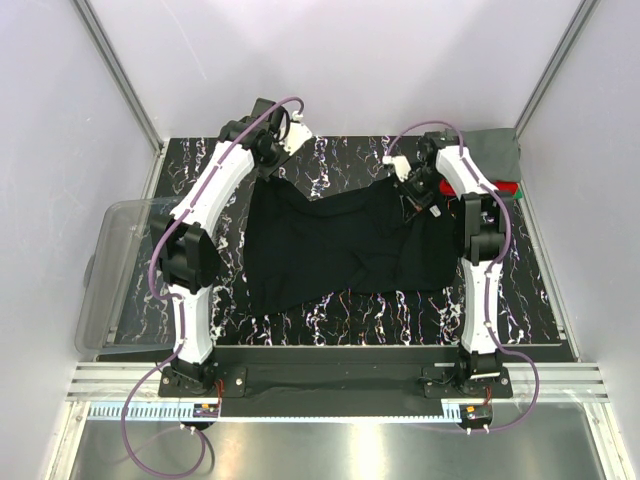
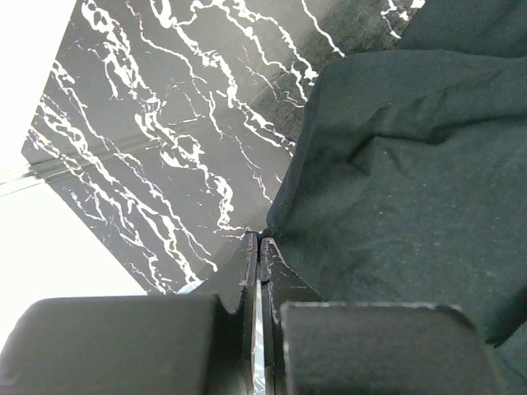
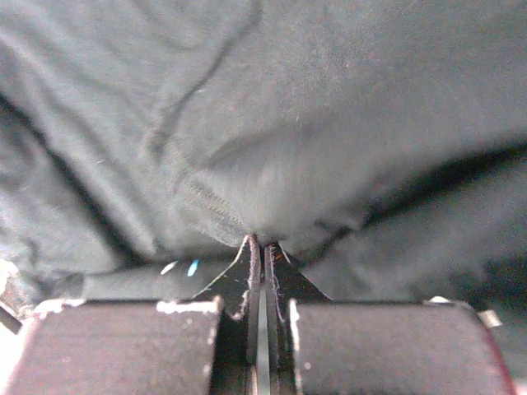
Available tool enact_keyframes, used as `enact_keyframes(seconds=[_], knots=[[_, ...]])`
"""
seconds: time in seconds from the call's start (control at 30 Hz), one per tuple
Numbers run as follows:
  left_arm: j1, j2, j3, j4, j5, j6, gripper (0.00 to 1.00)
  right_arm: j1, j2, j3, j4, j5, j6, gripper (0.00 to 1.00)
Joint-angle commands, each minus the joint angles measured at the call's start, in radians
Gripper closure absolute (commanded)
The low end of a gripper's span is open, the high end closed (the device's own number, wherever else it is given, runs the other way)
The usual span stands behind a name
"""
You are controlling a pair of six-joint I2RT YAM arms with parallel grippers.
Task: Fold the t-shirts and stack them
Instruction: Flatten the tshirt out
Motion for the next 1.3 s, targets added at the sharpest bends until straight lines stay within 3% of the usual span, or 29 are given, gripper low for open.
enact_keyframes(seconds=[0.0,0.37,0.6,0.73,0.9,1.07,1.2,1.27], knots=[[0.001,-0.029,0.052,0.029,-0.041,0.023,1.00,0.008,-0.181,0.120,-0.005,-0.038,-0.001,1.00],[0.068,-0.136,0.164,0.124,-0.116,0.046,1.00,0.008,-0.321,0.491,0.018,0.002,0.045,1.00],[0.108,-0.214,0.293,0.279,-0.147,0.054,1.00,0.008,-0.402,0.523,0.158,0.199,0.114,1.00],[0.105,-0.247,0.294,0.282,-0.118,0.019,1.00,0.008,-0.451,0.448,0.150,0.203,0.099,1.00],[0.084,-0.346,0.170,0.251,-0.081,0.016,1.00,0.013,-0.560,0.320,0.002,0.164,0.011,1.00],[0.064,-0.470,-0.070,0.181,0.004,-0.030,1.00,0.015,-0.685,0.210,-0.231,0.039,-0.107,1.00],[0.045,-0.527,-0.198,0.133,0.084,-0.047,1.00,0.025,-0.709,0.228,-0.424,-0.001,-0.217,1.00],[0.033,-0.521,-0.236,0.129,0.103,-0.049,1.00,0.024,-0.697,0.214,-0.439,0.000,-0.234,1.00]])
